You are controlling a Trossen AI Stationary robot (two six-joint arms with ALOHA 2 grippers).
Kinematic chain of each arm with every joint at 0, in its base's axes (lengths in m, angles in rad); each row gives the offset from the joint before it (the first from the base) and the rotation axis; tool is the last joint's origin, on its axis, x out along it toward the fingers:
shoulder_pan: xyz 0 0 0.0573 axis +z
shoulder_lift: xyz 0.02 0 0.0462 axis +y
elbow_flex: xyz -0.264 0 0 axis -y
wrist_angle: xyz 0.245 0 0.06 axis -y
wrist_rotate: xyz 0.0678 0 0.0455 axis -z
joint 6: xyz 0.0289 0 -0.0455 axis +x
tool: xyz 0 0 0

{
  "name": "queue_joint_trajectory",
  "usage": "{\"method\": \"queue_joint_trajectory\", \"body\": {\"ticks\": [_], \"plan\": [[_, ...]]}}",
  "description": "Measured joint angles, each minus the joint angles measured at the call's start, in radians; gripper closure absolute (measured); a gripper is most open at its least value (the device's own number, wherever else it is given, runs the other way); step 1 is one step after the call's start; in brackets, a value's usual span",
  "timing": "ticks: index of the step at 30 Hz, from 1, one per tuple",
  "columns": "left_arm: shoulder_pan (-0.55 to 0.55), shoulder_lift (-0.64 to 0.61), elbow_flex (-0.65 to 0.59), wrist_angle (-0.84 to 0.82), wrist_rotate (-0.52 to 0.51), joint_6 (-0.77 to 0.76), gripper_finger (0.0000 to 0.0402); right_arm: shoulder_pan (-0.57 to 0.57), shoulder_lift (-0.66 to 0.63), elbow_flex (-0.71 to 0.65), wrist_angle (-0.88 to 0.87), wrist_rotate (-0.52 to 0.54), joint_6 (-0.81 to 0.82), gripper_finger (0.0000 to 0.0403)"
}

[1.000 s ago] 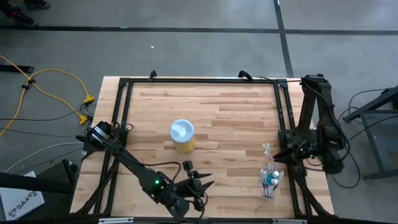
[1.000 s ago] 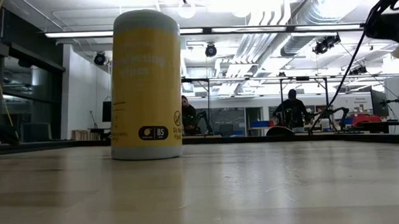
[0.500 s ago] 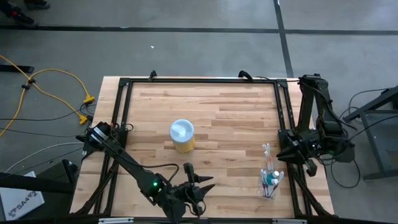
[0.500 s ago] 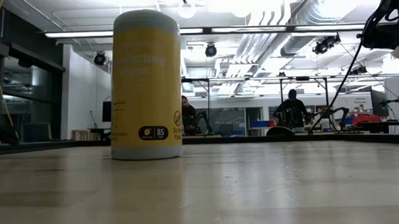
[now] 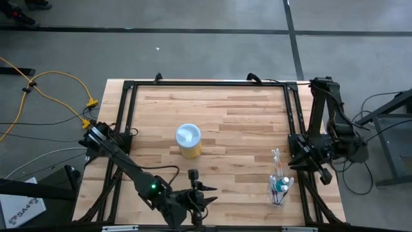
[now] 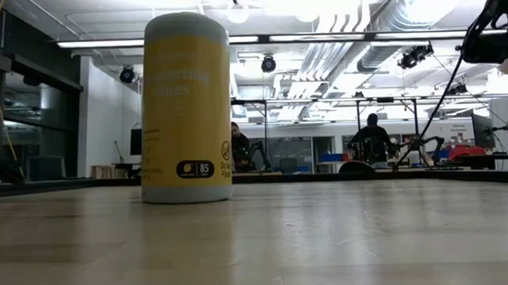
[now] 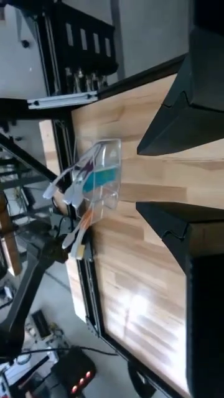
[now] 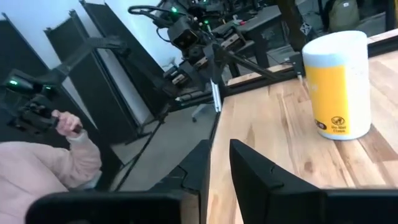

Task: Pick & Place toothbrushing station
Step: Return to Home Position

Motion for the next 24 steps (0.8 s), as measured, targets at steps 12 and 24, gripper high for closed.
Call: {"method": "queue_joint_trajectory", "body": {"ticks": [12, 24], "plan": [[0.0, -0.13, -0.009, -0.157, 0.004, -0.002, 0.0277, -0.164, -0.238, 0.0, 0.05, -0.328, -0.248, 0.0348], [0.011, -0.301, -0.253, -0.079, -0.008, -0.084, 0.0277, -0.178, -0.421, 0.0, 0.103, -0.479, -0.518, 0.0347]]}}
